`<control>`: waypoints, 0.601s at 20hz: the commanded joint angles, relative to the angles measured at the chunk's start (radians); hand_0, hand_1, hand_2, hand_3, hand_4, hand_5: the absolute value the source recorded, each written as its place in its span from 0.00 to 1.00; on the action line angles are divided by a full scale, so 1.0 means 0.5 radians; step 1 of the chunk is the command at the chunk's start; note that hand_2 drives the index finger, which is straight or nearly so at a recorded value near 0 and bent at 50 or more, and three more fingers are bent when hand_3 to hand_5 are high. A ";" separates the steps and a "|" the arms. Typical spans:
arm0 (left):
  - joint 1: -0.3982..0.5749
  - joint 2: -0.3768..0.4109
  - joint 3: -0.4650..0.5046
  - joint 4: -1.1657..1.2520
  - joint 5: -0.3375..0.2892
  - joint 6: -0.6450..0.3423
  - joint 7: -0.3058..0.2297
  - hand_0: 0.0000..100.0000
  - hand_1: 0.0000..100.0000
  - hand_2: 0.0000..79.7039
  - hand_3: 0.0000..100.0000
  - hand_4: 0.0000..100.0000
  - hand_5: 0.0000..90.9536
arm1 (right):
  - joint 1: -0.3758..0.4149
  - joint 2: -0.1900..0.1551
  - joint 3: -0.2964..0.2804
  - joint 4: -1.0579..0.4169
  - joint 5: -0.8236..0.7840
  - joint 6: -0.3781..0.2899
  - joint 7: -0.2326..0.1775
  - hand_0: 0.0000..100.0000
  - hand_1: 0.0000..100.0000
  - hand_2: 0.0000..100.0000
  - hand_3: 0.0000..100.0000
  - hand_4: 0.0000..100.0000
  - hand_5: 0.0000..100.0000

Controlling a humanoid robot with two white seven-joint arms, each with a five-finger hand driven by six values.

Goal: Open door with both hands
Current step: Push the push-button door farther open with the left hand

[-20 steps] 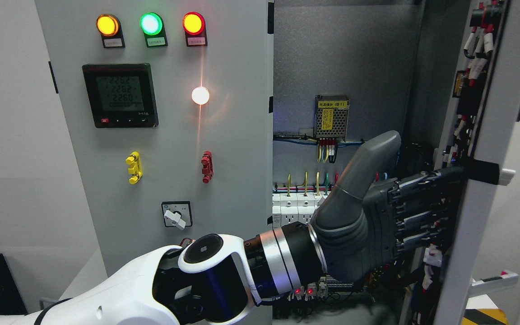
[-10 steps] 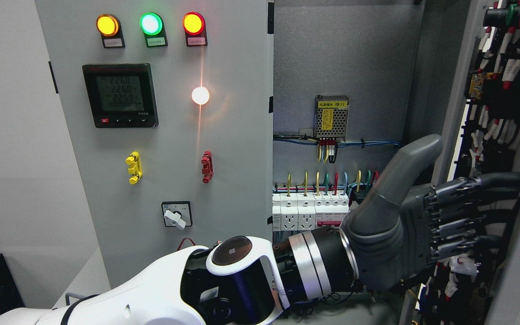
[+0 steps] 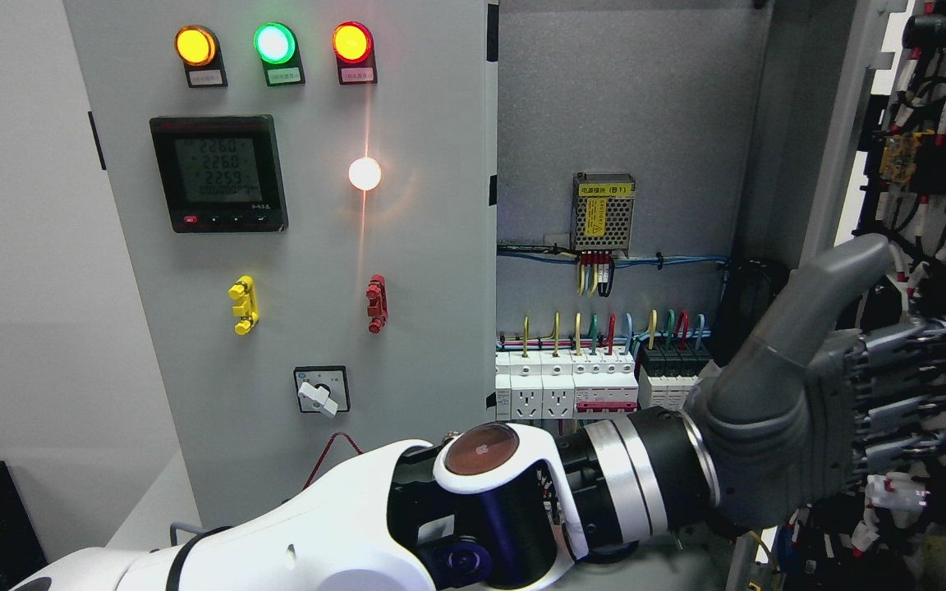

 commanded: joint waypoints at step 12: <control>-0.128 -0.523 -0.063 0.430 -0.004 -0.002 0.016 0.00 0.00 0.00 0.00 0.00 0.00 | 0.000 0.000 0.000 0.000 0.000 -0.002 -0.001 0.19 0.00 0.00 0.00 0.00 0.00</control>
